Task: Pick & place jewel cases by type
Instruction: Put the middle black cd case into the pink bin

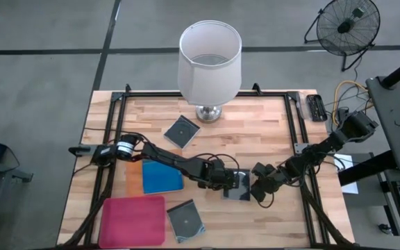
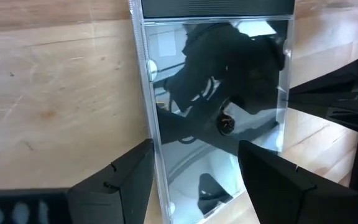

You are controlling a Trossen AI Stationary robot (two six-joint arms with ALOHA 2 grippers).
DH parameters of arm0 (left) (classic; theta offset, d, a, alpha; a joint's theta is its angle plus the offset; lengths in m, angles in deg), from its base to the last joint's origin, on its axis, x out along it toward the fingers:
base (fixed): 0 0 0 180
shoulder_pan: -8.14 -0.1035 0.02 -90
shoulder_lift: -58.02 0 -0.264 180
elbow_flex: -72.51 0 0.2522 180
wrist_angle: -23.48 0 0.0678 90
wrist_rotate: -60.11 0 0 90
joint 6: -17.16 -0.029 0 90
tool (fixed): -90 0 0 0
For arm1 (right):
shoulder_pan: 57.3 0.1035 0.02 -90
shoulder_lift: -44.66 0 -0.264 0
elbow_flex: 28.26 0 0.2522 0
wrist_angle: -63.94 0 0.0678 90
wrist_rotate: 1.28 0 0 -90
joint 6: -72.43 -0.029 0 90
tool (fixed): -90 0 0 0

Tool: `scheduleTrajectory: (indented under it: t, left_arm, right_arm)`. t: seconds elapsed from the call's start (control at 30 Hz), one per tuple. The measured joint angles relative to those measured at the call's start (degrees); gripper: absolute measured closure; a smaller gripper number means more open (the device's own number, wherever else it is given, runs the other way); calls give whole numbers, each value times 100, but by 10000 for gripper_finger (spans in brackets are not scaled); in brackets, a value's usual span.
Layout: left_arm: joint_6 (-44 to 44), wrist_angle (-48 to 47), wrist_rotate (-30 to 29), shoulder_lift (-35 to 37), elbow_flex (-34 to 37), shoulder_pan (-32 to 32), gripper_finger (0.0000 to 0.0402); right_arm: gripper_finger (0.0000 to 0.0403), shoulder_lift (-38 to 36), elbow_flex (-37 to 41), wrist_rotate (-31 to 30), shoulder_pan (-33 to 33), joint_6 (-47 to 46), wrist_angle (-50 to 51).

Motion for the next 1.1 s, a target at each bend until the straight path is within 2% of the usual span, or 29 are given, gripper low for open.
scheduleTrajectory:
  t: [1.1]
  left_arm:
    - [51,-117,171,115,0,-24,194]
  right_arm:
    - [394,0,0,14,-2,-69,13]
